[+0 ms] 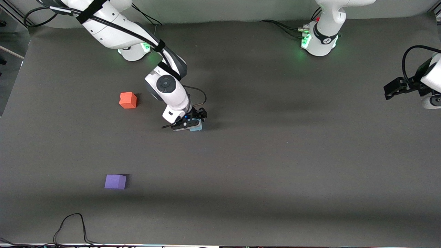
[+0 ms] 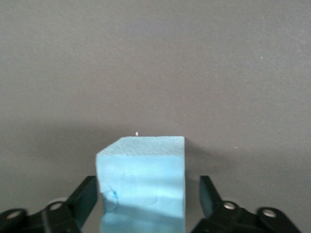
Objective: Place blue block between orange and purple blocks
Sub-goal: 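Carry the blue cube with the right gripper toward the orange cube, then set the blue cube between the orange and purple cubes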
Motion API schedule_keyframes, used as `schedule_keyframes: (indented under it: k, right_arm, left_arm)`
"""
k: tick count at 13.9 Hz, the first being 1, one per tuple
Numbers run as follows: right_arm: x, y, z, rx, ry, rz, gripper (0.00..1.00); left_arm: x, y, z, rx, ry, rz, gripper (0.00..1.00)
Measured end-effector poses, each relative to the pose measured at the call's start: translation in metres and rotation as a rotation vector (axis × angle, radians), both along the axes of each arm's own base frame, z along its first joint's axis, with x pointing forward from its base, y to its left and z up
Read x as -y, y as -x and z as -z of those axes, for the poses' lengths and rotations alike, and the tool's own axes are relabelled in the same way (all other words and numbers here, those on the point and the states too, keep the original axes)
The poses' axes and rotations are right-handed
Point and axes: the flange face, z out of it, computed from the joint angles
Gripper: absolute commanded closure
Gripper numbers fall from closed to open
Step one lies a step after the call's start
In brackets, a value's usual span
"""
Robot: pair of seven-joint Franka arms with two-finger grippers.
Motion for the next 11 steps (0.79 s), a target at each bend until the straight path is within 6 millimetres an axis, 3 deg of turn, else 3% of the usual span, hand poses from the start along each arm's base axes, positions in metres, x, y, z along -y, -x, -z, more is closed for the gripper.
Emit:
schedule_keyframes:
  k: [1, 4, 6, 8, 9, 11]
  right_arm:
    - [0.001, 0.0, 0.001, 0.0, 0.002, -0.001, 0.98]
    - [0.009, -0.009, -0.009, 0.014, 0.005, 0.016, 0.98]
    - [0.038, -0.03, -0.037, 0.027, 0.05, 0.054, 0.98]
    - [0.091, -0.057, -0.077, 0.044, 0.121, 0.064, 0.97]
    - [0.13, -0.072, -0.093, 0.055, 0.148, 0.079, 0.96]
    - [0.21, -0.092, -0.101, 0.058, 0.148, 0.126, 0.93]
  left_arm:
    - [0.004, -0.002, -0.008, 0.018, -0.004, 0.008, 0.0]
    - [0.003, -0.004, -0.037, 0.08, -0.011, 0.008, 0.0]
    - [-0.006, -0.004, -0.046, 0.098, -0.012, -0.008, 0.0]
    - [-0.006, -0.005, -0.043, 0.094, -0.024, -0.005, 0.0]
    - [-0.003, -0.007, -0.042, 0.092, -0.033, 0.001, 0.0]
    - [-0.002, -0.008, -0.039, 0.088, -0.038, 0.003, 0.0]
